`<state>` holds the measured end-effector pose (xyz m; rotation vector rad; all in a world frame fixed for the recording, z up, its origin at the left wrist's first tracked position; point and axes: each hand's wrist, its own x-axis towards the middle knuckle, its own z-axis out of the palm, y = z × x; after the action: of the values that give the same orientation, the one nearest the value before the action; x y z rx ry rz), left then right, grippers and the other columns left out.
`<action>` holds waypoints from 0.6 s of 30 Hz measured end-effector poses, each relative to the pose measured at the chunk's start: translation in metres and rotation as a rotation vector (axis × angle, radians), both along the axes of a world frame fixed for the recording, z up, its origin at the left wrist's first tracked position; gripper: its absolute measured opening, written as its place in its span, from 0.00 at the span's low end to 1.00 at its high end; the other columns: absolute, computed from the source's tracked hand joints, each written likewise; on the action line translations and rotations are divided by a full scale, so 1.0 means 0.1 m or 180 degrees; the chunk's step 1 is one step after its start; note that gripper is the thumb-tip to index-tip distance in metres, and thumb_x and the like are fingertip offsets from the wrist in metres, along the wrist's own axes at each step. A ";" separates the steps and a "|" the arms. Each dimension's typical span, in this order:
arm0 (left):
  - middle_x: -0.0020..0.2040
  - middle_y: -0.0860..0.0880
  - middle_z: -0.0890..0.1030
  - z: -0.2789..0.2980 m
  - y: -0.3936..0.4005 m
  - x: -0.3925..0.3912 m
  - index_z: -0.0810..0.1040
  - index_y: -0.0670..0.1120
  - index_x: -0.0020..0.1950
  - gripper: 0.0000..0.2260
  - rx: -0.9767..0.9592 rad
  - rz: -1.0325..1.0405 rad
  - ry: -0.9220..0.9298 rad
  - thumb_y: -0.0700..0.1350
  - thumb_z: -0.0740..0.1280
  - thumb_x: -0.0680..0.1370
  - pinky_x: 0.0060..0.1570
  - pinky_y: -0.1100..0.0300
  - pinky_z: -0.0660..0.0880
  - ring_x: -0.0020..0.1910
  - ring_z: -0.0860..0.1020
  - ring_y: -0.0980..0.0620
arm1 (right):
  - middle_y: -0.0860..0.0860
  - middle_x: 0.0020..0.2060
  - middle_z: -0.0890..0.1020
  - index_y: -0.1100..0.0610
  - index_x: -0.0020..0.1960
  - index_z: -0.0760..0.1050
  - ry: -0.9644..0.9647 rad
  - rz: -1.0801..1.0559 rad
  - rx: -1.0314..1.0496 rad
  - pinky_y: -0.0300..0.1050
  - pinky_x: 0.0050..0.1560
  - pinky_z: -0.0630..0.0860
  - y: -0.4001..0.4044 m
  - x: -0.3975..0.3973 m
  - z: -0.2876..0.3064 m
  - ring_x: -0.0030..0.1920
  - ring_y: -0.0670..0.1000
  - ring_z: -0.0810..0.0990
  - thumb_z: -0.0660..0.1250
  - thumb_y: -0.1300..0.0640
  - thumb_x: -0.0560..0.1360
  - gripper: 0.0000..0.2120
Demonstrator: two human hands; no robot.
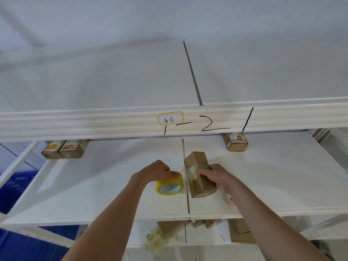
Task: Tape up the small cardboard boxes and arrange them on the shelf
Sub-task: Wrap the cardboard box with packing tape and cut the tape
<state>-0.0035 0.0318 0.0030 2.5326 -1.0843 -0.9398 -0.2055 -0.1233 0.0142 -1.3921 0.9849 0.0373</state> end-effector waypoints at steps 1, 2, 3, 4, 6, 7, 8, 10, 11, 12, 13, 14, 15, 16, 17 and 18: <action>0.30 0.53 0.72 0.02 0.00 0.00 0.72 0.51 0.31 0.24 0.0053 0.0022 -0.0050 0.70 0.69 0.72 0.32 0.63 0.66 0.31 0.72 0.55 | 0.57 0.48 0.86 0.59 0.56 0.80 0.0011 -0.0009 -0.0013 0.45 0.39 0.83 0.00 0.01 0.00 0.49 0.56 0.86 0.79 0.54 0.69 0.19; 0.30 0.53 0.73 0.04 0.01 0.01 0.72 0.50 0.31 0.26 0.0092 0.0027 -0.0137 0.72 0.69 0.69 0.32 0.62 0.67 0.30 0.72 0.55 | 0.57 0.48 0.86 0.60 0.56 0.80 0.0024 -0.0022 -0.0021 0.45 0.39 0.83 0.01 0.01 0.00 0.48 0.56 0.86 0.79 0.54 0.69 0.19; 0.30 0.53 0.73 0.05 0.01 0.02 0.72 0.50 0.31 0.27 0.0111 0.0011 -0.0246 0.74 0.69 0.67 0.32 0.61 0.67 0.30 0.73 0.54 | 0.58 0.49 0.86 0.60 0.56 0.80 0.0039 -0.0037 -0.0025 0.46 0.40 0.84 0.01 0.01 0.00 0.48 0.56 0.86 0.79 0.54 0.68 0.19; 0.30 0.52 0.75 0.06 0.01 0.03 0.73 0.49 0.31 0.29 0.0114 -0.0001 -0.0341 0.75 0.69 0.65 0.33 0.61 0.68 0.31 0.75 0.54 | 0.58 0.49 0.85 0.60 0.55 0.80 0.0057 -0.0042 -0.0034 0.47 0.41 0.84 0.02 0.02 0.00 0.48 0.57 0.86 0.79 0.54 0.68 0.19; 0.34 0.52 0.77 0.08 0.03 0.06 0.75 0.50 0.33 0.29 0.0085 0.0009 -0.0426 0.76 0.68 0.65 0.34 0.61 0.69 0.34 0.77 0.55 | 0.58 0.49 0.85 0.60 0.55 0.79 0.0073 -0.0051 -0.0054 0.48 0.42 0.84 0.02 0.03 0.02 0.49 0.57 0.86 0.79 0.53 0.68 0.19; 0.34 0.52 0.77 0.07 0.03 0.06 0.75 0.50 0.33 0.28 0.0048 0.0018 -0.0390 0.76 0.68 0.66 0.33 0.61 0.69 0.34 0.77 0.55 | 0.58 0.49 0.85 0.60 0.55 0.79 0.0072 -0.0073 -0.0054 0.48 0.42 0.84 0.01 0.03 0.04 0.49 0.57 0.86 0.79 0.54 0.68 0.19; 0.34 0.52 0.76 0.06 0.04 0.06 0.74 0.51 0.32 0.27 0.0006 0.0039 -0.0301 0.75 0.68 0.67 0.32 0.61 0.68 0.34 0.76 0.55 | 0.58 0.49 0.85 0.60 0.55 0.79 0.0065 -0.0097 -0.0039 0.48 0.42 0.84 0.00 0.03 0.06 0.49 0.57 0.86 0.79 0.54 0.69 0.19; 0.32 0.53 0.75 0.02 0.07 0.04 0.74 0.51 0.31 0.26 -0.0035 0.0080 -0.0082 0.74 0.67 0.69 0.32 0.62 0.67 0.32 0.75 0.55 | 0.58 0.49 0.85 0.60 0.55 0.80 0.0016 -0.0125 0.0008 0.46 0.40 0.84 -0.01 0.01 0.10 0.48 0.57 0.86 0.78 0.54 0.69 0.18; 0.32 0.53 0.76 0.01 0.08 0.03 0.75 0.51 0.32 0.26 -0.0033 0.0086 -0.0002 0.74 0.67 0.69 0.33 0.63 0.67 0.32 0.76 0.56 | 0.58 0.48 0.86 0.60 0.55 0.80 -0.0014 -0.0118 0.0030 0.45 0.38 0.83 -0.02 0.00 0.12 0.47 0.56 0.86 0.78 0.55 0.70 0.17; 0.32 0.54 0.77 0.00 0.09 0.03 0.76 0.51 0.33 0.26 -0.0026 0.0087 0.0070 0.74 0.67 0.70 0.34 0.63 0.68 0.33 0.77 0.56 | 0.57 0.48 0.86 0.60 0.55 0.80 -0.0044 -0.0103 0.0058 0.44 0.37 0.82 -0.01 -0.01 0.14 0.47 0.56 0.86 0.78 0.55 0.70 0.16; 0.33 0.54 0.78 -0.02 0.09 0.03 0.77 0.51 0.34 0.26 -0.0012 0.0089 0.0144 0.74 0.67 0.69 0.35 0.63 0.70 0.34 0.78 0.55 | 0.57 0.48 0.86 0.59 0.55 0.80 -0.0073 -0.0073 0.0087 0.44 0.36 0.82 0.00 -0.03 0.15 0.47 0.55 0.86 0.78 0.55 0.70 0.16; 0.35 0.54 0.79 -0.03 0.10 0.03 0.78 0.51 0.36 0.26 0.0011 0.0099 0.0208 0.75 0.67 0.68 0.37 0.63 0.71 0.36 0.79 0.55 | 0.57 0.49 0.86 0.59 0.55 0.80 -0.0107 -0.0032 0.0110 0.44 0.37 0.82 0.01 -0.04 0.15 0.48 0.55 0.85 0.77 0.55 0.71 0.16; 0.37 0.54 0.80 -0.03 0.10 0.03 0.79 0.52 0.38 0.26 0.0039 0.0110 0.0255 0.75 0.67 0.67 0.39 0.63 0.73 0.38 0.80 0.55 | 0.57 0.50 0.85 0.59 0.56 0.80 -0.0140 0.0002 0.0129 0.44 0.38 0.82 0.03 -0.04 0.16 0.49 0.56 0.85 0.77 0.55 0.71 0.16; 0.39 0.54 0.81 -0.03 0.10 0.03 0.80 0.52 0.40 0.27 0.0064 0.0127 0.0277 0.76 0.67 0.66 0.40 0.63 0.74 0.40 0.81 0.55 | 0.58 0.51 0.85 0.59 0.57 0.79 -0.0168 0.0022 0.0158 0.45 0.39 0.82 0.04 -0.04 0.16 0.51 0.56 0.85 0.76 0.54 0.72 0.16; 0.41 0.54 0.82 -0.02 0.10 0.03 0.80 0.52 0.42 0.27 0.0084 0.0152 0.0273 0.76 0.68 0.65 0.41 0.63 0.75 0.41 0.81 0.55 | 0.58 0.51 0.85 0.59 0.57 0.79 -0.0199 0.0025 0.0204 0.45 0.40 0.82 0.05 -0.04 0.17 0.51 0.57 0.85 0.76 0.54 0.72 0.16; 0.41 0.54 0.82 -0.01 0.10 0.03 0.80 0.52 0.43 0.28 0.0100 0.0178 0.0246 0.76 0.68 0.65 0.41 0.63 0.76 0.42 0.82 0.55 | 0.58 0.51 0.85 0.59 0.58 0.79 -0.0239 0.0011 0.0258 0.46 0.41 0.83 0.06 -0.03 0.17 0.51 0.57 0.85 0.75 0.54 0.72 0.16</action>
<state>-0.0008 0.0413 0.0015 2.5150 -0.9791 -1.0384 -0.2088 -0.1168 0.0313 -1.3120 0.9091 0.0271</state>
